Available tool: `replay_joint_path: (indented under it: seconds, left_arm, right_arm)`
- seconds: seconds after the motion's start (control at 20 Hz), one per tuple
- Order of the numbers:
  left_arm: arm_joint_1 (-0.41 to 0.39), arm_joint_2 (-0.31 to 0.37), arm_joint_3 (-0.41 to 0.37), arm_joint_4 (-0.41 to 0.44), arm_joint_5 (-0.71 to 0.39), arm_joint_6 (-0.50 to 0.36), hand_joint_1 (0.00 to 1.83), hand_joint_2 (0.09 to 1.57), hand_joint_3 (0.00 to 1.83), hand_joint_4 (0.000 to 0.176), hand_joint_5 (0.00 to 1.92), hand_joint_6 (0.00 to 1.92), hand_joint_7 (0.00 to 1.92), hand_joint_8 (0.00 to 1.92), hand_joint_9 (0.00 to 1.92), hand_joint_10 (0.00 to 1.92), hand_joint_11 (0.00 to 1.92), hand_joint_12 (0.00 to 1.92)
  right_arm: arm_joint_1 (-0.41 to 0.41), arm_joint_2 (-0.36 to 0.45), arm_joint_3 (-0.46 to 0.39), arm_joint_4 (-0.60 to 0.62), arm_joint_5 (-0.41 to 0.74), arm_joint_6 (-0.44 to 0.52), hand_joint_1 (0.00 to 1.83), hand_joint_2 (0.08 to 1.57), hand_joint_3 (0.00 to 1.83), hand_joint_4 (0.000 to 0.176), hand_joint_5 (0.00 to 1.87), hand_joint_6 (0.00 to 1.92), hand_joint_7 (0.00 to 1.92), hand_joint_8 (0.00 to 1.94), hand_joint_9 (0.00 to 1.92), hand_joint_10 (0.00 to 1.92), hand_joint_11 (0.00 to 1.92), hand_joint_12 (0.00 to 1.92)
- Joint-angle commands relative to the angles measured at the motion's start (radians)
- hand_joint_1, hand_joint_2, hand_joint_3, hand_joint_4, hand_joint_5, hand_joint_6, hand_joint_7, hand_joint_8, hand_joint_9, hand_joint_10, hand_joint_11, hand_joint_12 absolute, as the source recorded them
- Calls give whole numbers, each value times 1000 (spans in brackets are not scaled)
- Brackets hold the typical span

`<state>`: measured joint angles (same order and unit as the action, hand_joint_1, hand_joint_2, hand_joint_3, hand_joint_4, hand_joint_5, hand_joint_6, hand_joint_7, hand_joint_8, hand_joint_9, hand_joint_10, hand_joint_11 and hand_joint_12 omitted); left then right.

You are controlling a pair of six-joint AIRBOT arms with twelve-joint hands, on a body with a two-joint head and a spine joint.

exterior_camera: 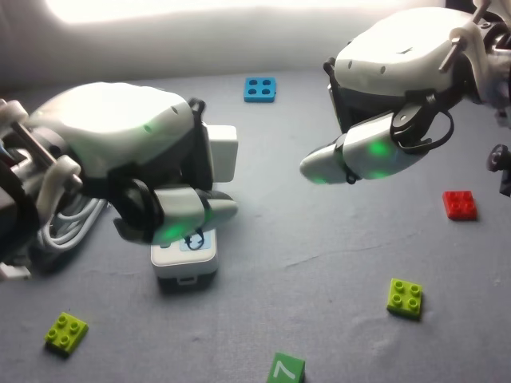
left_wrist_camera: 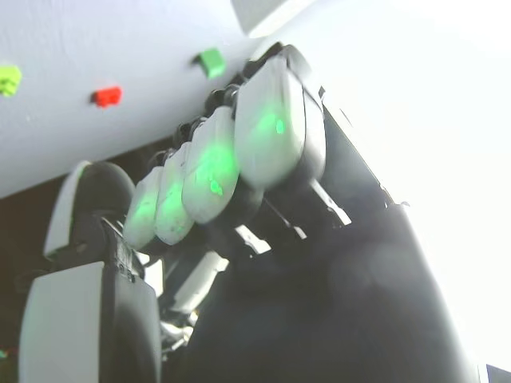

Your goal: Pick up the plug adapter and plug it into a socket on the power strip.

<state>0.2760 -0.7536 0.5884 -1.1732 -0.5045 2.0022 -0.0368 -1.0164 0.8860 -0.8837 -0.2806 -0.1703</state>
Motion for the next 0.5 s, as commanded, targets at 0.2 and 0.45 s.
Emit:
replay_joint_path:
  seconds: [0.2,0.45]
  left_arm:
    - [-4,9,-20,39,-54,12,1226,1329,14,176,1525,1921,1567,1921,1582,1921,1562,1921]
    - [-5,9,-29,39,-50,12,1193,1312,5,176,1477,1921,1525,1921,1545,1921,1449,1921]
  right_arm:
    - [9,14,-6,-19,68,5,935,1425,7,145,1480,1921,1624,1941,1667,1921,1692,1921]
    - [15,45,-28,-19,90,-25,1007,1412,0,176,1453,1921,1602,1941,1650,1921,1687,1921]
